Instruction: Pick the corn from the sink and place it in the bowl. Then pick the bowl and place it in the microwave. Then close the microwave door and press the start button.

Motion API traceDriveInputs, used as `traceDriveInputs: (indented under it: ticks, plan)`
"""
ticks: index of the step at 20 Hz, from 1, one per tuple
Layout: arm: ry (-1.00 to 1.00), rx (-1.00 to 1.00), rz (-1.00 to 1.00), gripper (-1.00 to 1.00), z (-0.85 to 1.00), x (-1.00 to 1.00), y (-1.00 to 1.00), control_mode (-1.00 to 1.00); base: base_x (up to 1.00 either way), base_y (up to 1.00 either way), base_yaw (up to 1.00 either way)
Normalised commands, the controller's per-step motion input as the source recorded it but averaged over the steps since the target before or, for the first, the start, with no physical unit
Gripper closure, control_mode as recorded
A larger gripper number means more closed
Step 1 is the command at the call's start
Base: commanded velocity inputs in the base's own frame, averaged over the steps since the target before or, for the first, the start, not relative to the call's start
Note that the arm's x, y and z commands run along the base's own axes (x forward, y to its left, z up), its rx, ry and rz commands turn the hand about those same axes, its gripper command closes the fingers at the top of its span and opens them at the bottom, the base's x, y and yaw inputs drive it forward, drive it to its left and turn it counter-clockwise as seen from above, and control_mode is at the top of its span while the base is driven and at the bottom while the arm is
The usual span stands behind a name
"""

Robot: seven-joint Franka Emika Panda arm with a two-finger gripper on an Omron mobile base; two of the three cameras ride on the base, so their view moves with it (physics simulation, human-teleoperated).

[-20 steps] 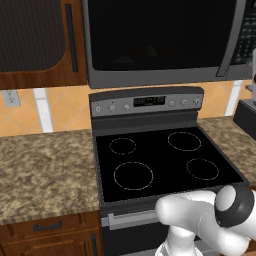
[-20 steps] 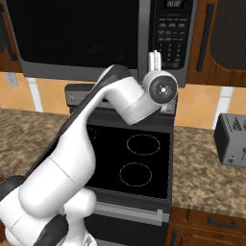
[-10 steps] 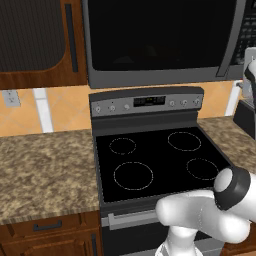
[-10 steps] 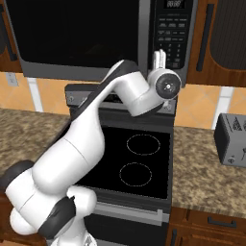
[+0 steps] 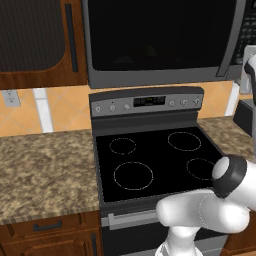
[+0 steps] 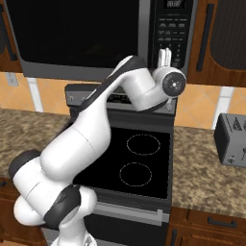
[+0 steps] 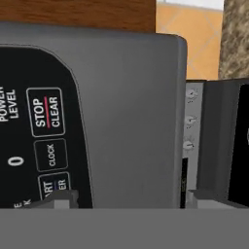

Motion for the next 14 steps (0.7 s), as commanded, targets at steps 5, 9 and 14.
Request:
traceDriveInputs:
  ticks: [5,9,14]
  plan:
    - [0.0,0.03,0.0,-1.0,-0.15,0.38,-0.06,-1.0,0.0,0.0,0.0]
    - [-0.01,0.0,0.0,-1.0,-0.31,0.04,0.01,-1.0,0.0,0.0,0.0]
    - [-0.01,0.0,0.0,-1.0,-0.14,-0.3,0.26,-1.0,0.0,0.0,0.0]
